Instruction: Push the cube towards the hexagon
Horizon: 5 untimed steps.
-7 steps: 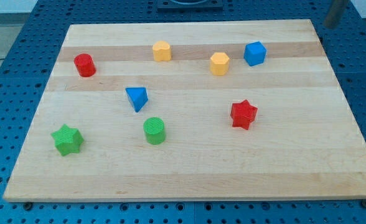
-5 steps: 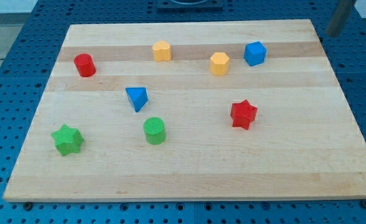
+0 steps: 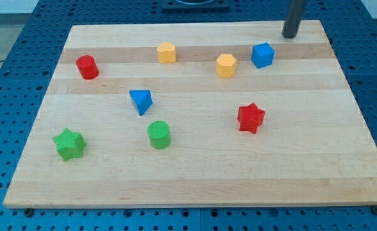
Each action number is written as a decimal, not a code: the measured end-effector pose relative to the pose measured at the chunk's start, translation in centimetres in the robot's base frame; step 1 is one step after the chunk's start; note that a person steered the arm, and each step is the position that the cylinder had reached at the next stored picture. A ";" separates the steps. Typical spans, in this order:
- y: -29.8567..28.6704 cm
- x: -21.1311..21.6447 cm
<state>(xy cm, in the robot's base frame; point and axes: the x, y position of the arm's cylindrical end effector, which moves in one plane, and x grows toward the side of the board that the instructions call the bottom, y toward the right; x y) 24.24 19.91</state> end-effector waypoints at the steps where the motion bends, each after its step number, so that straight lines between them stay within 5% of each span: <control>1: -3.8 0.0; 3: -7.3 0.9; 5: -7.0 -5.0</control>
<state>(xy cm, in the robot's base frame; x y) 19.19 12.88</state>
